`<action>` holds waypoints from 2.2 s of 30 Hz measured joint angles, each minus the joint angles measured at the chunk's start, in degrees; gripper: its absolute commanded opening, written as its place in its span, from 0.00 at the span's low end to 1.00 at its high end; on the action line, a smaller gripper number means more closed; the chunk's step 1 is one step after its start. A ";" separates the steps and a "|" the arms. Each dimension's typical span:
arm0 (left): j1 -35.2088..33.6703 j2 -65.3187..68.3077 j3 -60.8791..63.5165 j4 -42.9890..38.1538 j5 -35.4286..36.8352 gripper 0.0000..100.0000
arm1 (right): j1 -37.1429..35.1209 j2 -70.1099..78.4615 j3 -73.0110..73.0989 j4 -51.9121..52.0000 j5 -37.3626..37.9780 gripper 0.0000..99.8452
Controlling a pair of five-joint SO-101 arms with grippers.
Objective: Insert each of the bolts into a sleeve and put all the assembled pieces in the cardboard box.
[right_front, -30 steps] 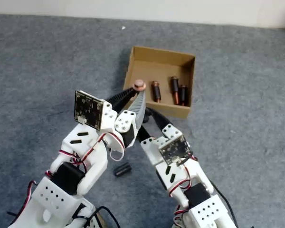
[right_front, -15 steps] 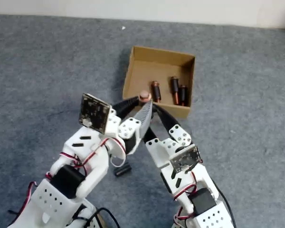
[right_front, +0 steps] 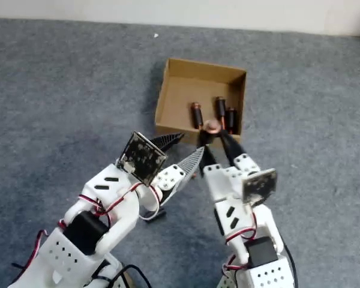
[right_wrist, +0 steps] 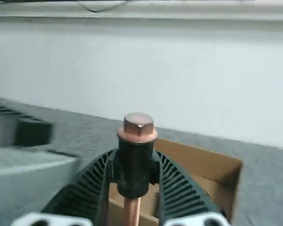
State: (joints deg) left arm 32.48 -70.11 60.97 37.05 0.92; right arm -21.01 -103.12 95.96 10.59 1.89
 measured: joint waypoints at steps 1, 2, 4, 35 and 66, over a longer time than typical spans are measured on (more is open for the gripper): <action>-1.41 -0.18 -0.09 0.79 -0.35 0.18 | 1.05 -0.18 0.00 0.62 -0.44 0.00; -2.90 -0.18 0.18 2.11 -0.62 0.17 | 1.76 -0.44 0.00 1.41 -0.70 0.00; -6.95 -1.93 0.35 4.22 -0.88 0.13 | 2.11 -0.53 0.00 3.69 -0.97 0.00; -37.71 -33.85 29.80 9.67 -1.23 0.01 | 2.29 50.46 -46.51 27.87 -1.23 0.01; -38.68 -33.85 29.80 9.67 -1.23 0.01 | 6.42 104.53 -75.96 24.97 3.52 0.14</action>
State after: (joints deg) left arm -6.20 -103.96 90.77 46.73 -0.31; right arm -14.59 1.41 20.00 35.56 5.41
